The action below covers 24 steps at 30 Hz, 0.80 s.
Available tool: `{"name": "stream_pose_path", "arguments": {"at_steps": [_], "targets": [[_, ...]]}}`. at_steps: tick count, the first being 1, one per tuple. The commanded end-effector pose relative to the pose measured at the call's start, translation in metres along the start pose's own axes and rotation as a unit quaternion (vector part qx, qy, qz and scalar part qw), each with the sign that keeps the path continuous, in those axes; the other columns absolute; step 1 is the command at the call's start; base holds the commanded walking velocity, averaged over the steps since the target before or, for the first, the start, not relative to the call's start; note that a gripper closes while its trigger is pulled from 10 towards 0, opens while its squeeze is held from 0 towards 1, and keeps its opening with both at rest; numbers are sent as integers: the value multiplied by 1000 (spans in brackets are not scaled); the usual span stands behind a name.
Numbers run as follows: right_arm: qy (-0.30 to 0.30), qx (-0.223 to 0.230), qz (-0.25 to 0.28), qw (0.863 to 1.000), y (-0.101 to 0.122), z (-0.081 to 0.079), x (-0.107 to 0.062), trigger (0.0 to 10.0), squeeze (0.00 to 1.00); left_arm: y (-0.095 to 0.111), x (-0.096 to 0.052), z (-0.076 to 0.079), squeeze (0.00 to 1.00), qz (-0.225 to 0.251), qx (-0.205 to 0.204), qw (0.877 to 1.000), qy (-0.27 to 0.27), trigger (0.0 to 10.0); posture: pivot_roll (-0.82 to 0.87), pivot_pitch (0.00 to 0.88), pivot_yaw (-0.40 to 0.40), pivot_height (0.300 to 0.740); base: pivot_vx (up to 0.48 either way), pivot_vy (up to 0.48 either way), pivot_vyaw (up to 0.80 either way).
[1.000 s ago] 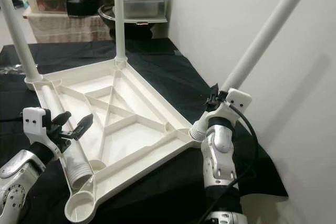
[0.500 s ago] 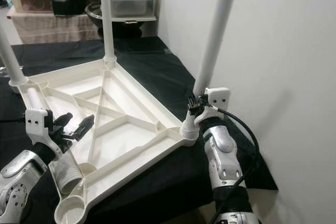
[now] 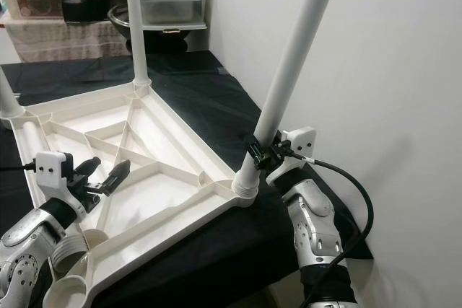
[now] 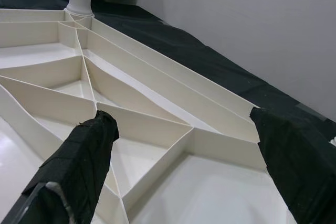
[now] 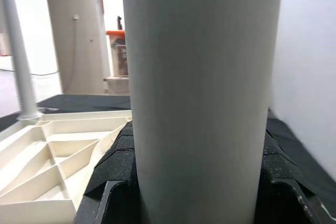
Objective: Building children table
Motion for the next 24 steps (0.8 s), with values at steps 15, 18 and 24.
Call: {"name": "stream_pose_path", "arguments": {"at_steps": [15,18,24], "targets": [[112,81,-105,985,-53,-46,-7,0,0,-5,0,3,0,-4,-14,1000,-5,10000,8,0,-94,740,0,0,0],[80,69,-102,989,-55,-41,-5,0,0,-4,0,3,0,-3,-14,1000,-5,10000,8,0,-94,740,0,0,0],[-23,38,-111,993,-60,-23,-2,0,0,-5,-1,3,0,-3,-14,1000,-5,10000,2,0,-87,740,0,0,0]]}}
Point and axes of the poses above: a point about 5 cm out from each wrist's last joint towards the gripper, its own x axis pointing out of the wrist towards the gripper, its own y axis along the axis of the wrist's last joint, z = x × y, the point moved 6 cm from there along x, pointing out of the wrist towards the gripper, and after that the axes turned 5 degrees about -x, right-handed, at the moved point
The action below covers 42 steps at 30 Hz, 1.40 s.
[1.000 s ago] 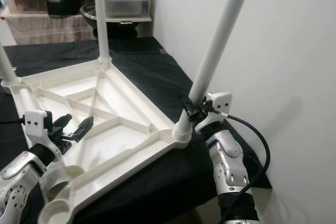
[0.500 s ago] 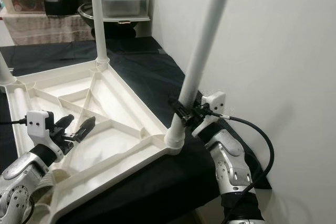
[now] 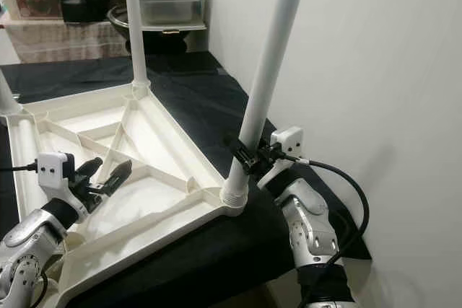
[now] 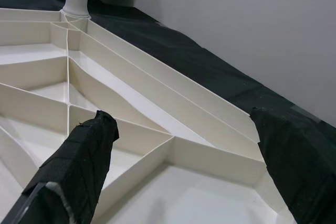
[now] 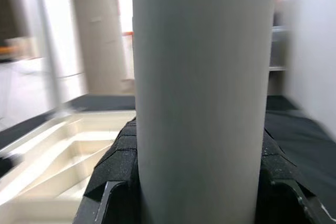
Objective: Building children table
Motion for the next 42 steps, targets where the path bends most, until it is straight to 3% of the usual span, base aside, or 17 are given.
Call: {"name": "stream_pose_path", "arguments": {"at_steps": [1,3,5,13,20,26,39,40,42], "targets": [[-27,23,-102,994,-55,-3,-14,0,0,-4,-1,1,0,-5,-8,1000,-3,10000,2,0,-87,740,0,0,0],[-121,-4,-118,986,-62,14,-15,0,0,-4,0,2,0,-6,-8,1000,-4,10000,-1,0,-84,740,0,0,0],[-164,-16,-120,979,-63,23,-16,0,0,-4,1,3,0,-4,-7,1000,-5,10000,0,0,-83,740,0,0,0],[-249,-61,-92,962,-49,47,-27,0,0,-1,0,-1,0,1,-5,1000,1,10000,1,0,-89,740,0,0,0],[-277,-103,-48,954,-31,48,-32,0,0,-3,1,0,0,0,-5,1000,0,10000,-2,0,-82,740,0,0,0],[-293,-108,-21,950,-21,46,-33,0,0,-1,2,-1,0,0,-3,1000,-1,10000,-3,0,-78,740,0,0,0],[-292,-100,-45,950,-33,43,-31,0,0,-1,3,0,0,-2,-2,1000,-4,10000,1,0,-76,740,0,0,0],[-288,-102,-53,951,-34,41,-29,10000,0,0,3,-1,0,-1,-1,1000,-4,10000,2,0,-77,740,0,0,0],[-287,-103,-54,951,-34,41,-28,10000,0,0,3,-1,0,-1,-1,1000,-4,10000,2,0,-77,740,0,0,0]]}}
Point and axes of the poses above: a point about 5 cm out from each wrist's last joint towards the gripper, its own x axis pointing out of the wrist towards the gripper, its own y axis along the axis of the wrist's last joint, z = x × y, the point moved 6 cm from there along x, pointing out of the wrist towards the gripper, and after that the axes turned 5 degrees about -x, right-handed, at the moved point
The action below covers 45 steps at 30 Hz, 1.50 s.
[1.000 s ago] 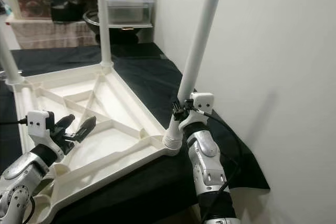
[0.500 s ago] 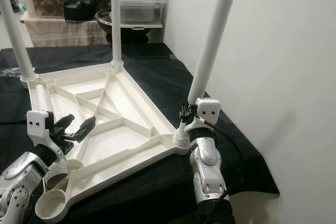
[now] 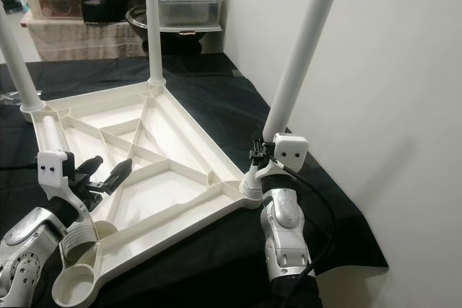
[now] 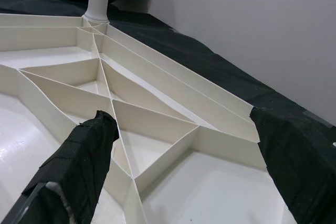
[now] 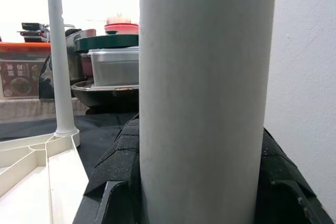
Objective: Building children table
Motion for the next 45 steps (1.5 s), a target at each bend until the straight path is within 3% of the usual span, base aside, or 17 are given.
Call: {"name": "stream_pose_path", "arguments": {"at_steps": [1,34,45], "targets": [[-11,-22,-82,996,-38,7,-12,10000,0,-2,1,-3,0,-4,0,1000,1,10000,3,0,-76,740,0,0,0],[-4,-26,-43,999,-8,7,-3,10000,0,-6,3,0,0,-7,-3,1000,-5,10000,-12,0,-75,740,0,0,0],[-13,5,-15,1000,3,11,-9,10000,0,-8,2,-1,0,-10,-3,1000,-5,10000,-17,0,-75,740,0,0,0]]}}
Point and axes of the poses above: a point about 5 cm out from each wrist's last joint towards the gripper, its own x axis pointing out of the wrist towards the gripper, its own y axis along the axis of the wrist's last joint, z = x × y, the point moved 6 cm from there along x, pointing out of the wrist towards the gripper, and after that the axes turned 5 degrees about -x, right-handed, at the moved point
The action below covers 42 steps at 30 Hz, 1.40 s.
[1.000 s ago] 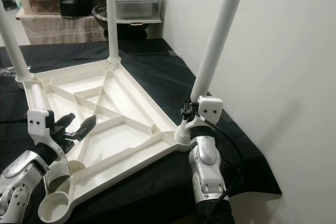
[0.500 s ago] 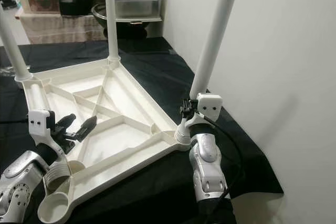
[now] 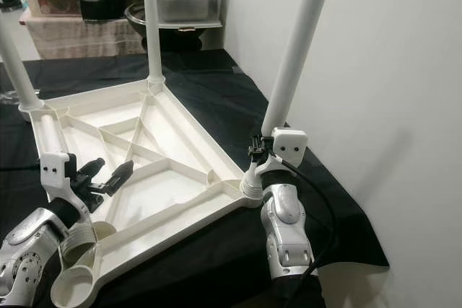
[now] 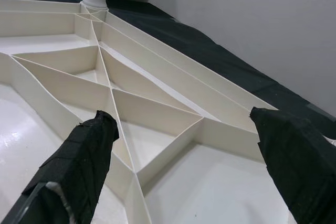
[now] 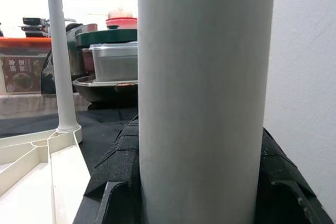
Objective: Building children table
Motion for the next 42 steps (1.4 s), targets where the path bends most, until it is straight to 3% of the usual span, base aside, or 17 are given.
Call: {"name": "stream_pose_path", "arguments": {"at_steps": [1,21,41,42], "targets": [[-17,4,-22,1000,-12,11,-8,10000,0,-2,0,1,0,-1,3,1000,-4,10000,-18,0,-74,740,0,0,0],[-1,-7,31,1000,10,3,-11,10000,0,-1,2,-1,0,-1,5,1000,-6,10000,-14,0,-66,740,0,0,0],[4,-3,50,999,20,-1,-10,10000,0,0,3,0,0,-2,5,1000,-10,10000,-17,0,-63,740,0,0,0],[5,-2,53,999,21,-1,-10,10000,118,0,3,0,0,-2,5,1000,-10,10000,-18,0,-62,740,0,0,0]]}}
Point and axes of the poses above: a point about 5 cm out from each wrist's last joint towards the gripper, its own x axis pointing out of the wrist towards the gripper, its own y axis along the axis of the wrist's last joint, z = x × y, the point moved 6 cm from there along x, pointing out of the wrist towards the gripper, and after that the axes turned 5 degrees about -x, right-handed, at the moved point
